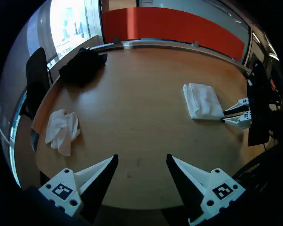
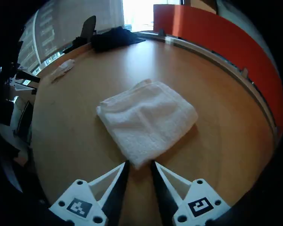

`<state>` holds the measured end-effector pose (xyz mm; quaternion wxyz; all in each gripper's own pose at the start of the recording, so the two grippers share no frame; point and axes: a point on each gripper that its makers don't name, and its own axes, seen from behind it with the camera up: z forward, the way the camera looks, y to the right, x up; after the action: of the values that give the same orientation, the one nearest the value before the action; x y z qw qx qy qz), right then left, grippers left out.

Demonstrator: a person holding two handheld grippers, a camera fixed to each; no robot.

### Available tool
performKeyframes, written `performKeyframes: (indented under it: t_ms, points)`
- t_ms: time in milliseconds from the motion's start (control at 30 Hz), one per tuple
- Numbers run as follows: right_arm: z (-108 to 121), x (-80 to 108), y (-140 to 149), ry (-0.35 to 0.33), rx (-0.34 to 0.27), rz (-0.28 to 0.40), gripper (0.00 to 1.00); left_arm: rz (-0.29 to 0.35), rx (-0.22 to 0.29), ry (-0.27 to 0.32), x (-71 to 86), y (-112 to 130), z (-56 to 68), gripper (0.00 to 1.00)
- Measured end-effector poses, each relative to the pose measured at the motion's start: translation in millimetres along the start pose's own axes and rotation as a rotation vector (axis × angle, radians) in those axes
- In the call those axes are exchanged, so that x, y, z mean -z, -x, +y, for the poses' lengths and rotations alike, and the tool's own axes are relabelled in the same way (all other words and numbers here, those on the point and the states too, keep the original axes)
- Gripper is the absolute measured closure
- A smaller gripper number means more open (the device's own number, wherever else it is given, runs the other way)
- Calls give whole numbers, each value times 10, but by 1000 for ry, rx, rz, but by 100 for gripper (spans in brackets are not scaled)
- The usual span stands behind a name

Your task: Fold towel

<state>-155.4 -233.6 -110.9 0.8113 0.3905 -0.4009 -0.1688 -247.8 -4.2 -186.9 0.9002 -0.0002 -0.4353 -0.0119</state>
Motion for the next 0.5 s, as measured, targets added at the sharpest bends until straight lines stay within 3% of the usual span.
performKeyframes:
  t_ms: [133,333,500]
  points:
    - [11,1,10,6,1,0,66,1,0,1,1,-2,5,5]
    - [35,10,25,9,2,0,91,3,-3,4,-1,-9,15,5]
    - [32,30,26,1,-1,1,95,5,-7,6,-7,-21,19,6]
